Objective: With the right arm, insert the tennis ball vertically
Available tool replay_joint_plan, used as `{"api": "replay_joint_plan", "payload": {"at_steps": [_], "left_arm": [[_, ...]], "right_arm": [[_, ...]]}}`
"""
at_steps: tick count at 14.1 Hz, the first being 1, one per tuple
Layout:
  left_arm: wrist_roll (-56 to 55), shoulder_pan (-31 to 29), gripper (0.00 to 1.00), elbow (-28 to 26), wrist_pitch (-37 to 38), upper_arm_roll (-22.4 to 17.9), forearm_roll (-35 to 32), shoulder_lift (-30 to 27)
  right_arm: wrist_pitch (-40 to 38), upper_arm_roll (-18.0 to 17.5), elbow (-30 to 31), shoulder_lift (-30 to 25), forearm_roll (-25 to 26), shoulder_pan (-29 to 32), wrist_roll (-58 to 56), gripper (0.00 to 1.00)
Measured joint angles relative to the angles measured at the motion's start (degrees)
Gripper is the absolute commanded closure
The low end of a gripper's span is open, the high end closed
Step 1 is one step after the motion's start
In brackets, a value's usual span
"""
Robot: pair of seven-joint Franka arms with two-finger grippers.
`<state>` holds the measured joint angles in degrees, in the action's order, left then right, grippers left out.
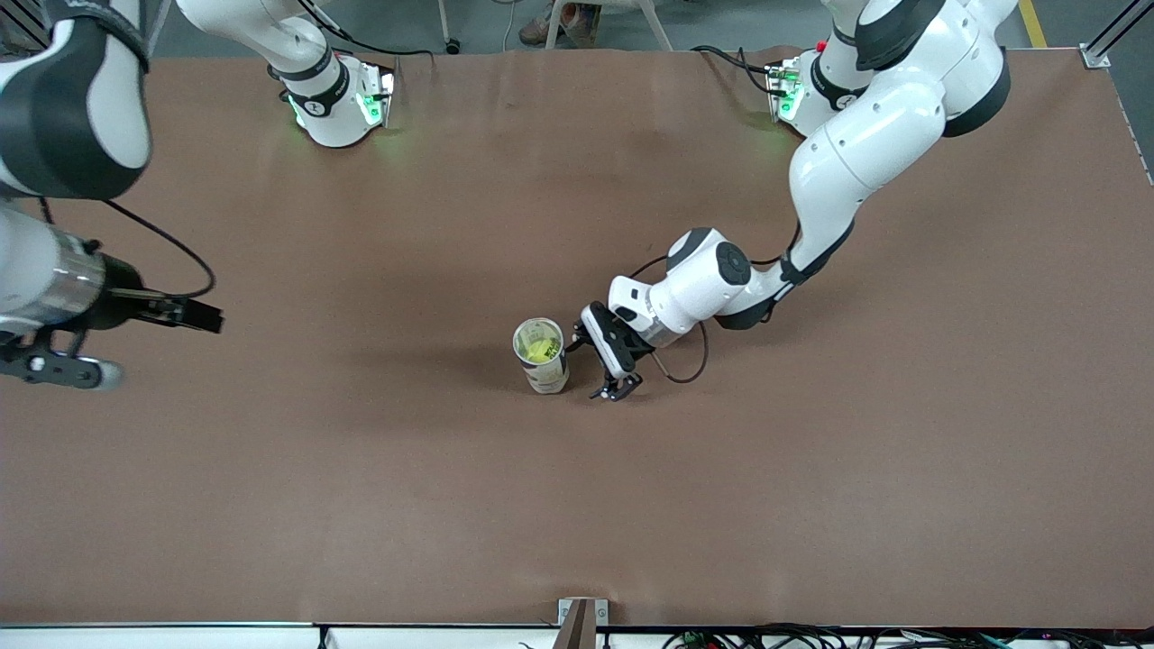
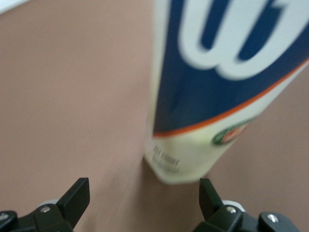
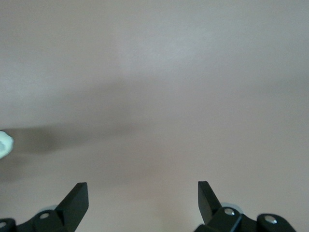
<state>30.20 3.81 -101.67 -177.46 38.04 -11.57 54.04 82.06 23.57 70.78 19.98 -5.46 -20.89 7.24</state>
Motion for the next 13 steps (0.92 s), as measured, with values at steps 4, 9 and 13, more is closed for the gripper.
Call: {"api": "replay_joint_plan", "payload": {"at_steps": [4, 9, 13], "left_arm": [[-0.44, -3.97, 0.00, -0.05, 14.20, -0.09, 0.00, -4.52], [-0.55, -12.88, 0.00, 3.47, 40.88, -0.17, 0.00, -13.10], [-2.46, -18.53, 0.00, 16.27, 66.53, -0.37, 0.00, -18.93]], "right_arm": [[-2.48, 4.62, -0.12, -2.97, 0.01, 0.10, -4.95, 0.00], [-2.64, -3.03, -0.18, -7.93, 0.01, 9.55, -5.34, 0.00], [-0.57, -14.03, -0.01, -9.97, 1.87, 18.79, -5.67, 0.00]]}}
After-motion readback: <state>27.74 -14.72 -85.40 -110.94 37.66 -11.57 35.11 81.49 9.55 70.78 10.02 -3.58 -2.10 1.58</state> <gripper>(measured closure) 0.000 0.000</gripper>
